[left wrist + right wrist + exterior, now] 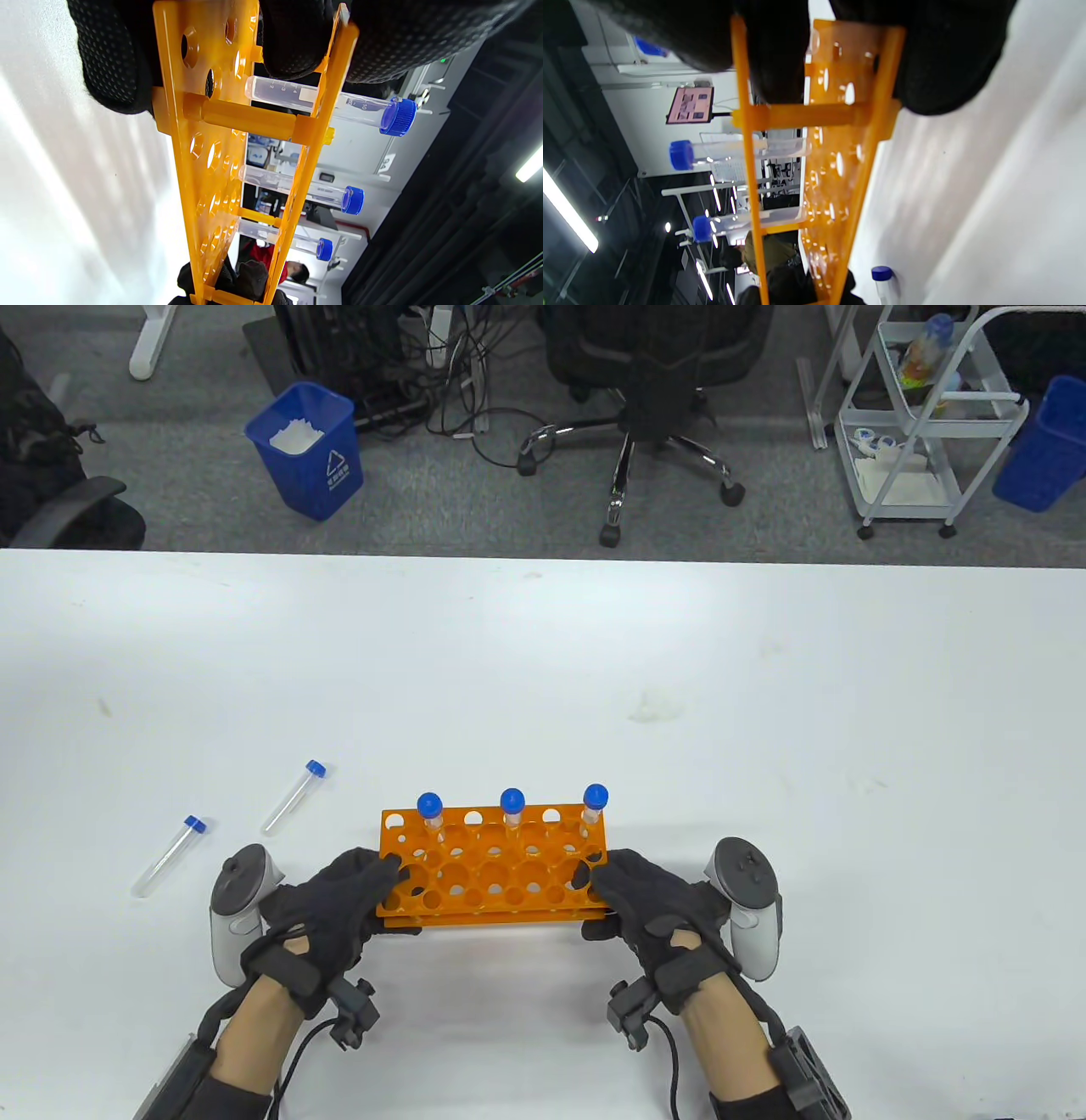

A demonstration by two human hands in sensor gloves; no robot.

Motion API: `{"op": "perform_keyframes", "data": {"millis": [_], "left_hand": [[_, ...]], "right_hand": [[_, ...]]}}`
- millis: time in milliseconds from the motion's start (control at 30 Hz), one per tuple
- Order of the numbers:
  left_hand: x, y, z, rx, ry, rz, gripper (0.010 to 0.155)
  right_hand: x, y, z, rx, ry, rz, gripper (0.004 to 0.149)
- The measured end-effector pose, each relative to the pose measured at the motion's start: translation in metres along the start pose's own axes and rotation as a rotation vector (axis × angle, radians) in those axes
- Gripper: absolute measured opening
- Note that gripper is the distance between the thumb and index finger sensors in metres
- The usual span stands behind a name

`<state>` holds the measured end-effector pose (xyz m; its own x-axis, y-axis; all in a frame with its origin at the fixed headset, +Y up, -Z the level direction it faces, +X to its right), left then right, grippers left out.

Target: Hold test tube rack and insert test tubes into grid holes one by one

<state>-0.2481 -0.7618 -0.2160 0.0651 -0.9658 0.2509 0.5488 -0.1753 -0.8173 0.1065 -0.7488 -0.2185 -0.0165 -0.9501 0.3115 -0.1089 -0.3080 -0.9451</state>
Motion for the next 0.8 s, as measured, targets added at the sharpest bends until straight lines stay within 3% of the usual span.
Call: {"op": "perform_keyframes", "data": {"millis": [167,200,233,267,400,500,633,800], "left_hand": [[-0.019,-0.003,-0.004,-0.026,0.212,-0.012,0.052],[-0.024,-0.005,-0.007,-0.054,0.257,-0.012,0.073],[-0.034,-0.009,-0.012,-0.104,0.328,-0.003,0.055],[-0.045,-0.014,-0.018,-0.151,0.379,0.014,0.072],[-0.083,-0.028,-0.029,-0.298,0.572,0.065,0.065],[-0.097,-0.028,-0.026,-0.346,0.792,0.035,0.060],[-0.090,-0.013,-0.014,-0.315,1.133,-0.122,0.061],[-0.051,0.011,0.001,-0.182,1.424,-0.351,0.065]], "right_hand": [[-0.003,-0.004,0.006,0.019,0.046,-0.002,0.043],[-0.003,-0.005,0.008,0.022,0.051,0.001,0.043],[-0.005,-0.006,0.010,0.030,0.060,0.006,0.043],[-0.006,-0.006,0.012,0.036,0.067,0.011,0.043],[-0.009,-0.008,0.021,0.058,0.076,0.030,0.043],[-0.010,-0.008,0.027,0.070,0.082,0.033,0.043],[-0.010,-0.008,0.035,0.093,0.081,0.041,0.043],[-0.009,-0.008,0.041,0.110,0.069,0.041,0.043]]}}
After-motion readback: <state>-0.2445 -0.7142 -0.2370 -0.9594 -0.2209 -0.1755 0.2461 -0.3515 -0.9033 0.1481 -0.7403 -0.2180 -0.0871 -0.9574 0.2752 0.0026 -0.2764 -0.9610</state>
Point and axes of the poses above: the tracker on the back of each hand, its own x axis roughly to the little-finger side, its own y axis roughly from the wrist to the fingertips, z = x × y, the point moved 3 cm from there along y, roughly from the wrist to the fingertips, and after that the axes turned 12 degrees about x, right-handed, at the moved point
